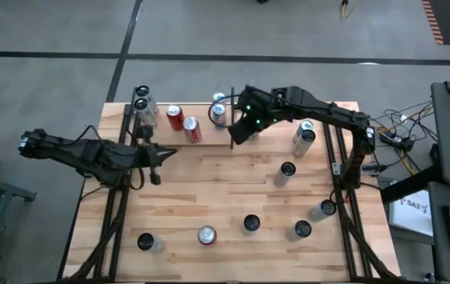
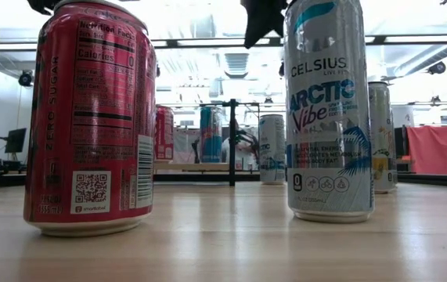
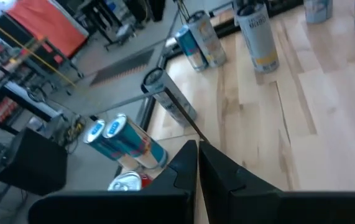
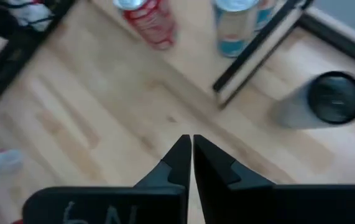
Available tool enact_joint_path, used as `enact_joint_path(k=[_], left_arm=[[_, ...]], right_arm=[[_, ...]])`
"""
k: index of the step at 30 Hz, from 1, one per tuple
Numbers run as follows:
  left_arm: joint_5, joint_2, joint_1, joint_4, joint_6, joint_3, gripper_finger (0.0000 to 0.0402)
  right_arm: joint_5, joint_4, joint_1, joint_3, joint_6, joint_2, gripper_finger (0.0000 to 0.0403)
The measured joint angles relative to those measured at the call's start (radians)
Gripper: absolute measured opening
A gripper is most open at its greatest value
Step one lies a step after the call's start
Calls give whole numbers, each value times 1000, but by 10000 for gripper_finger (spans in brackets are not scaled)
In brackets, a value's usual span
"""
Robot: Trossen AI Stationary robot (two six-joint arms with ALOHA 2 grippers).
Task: Place canned beverage on shelf
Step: Put the top left white and blue soda can on the shelf
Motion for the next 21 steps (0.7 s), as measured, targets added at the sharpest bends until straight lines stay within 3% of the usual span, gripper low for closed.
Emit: enact_joint_path(k=[7,13,16,21], left_arm=[[0,-135,0,17,9,-32,0],[-39,-188,-1,25,3,-19,0],[-42,-208,-1,26,-2,-18,0],[-42,-223,-1,21,-2,-23,0]], right_arm=[[-12,-42,-94,0,-19,6,9],[87,-48,-142,0,-256,6,9],[162,-47,-160,0,-203,6,9],[130,-51,-185,0,-169,7,38]])
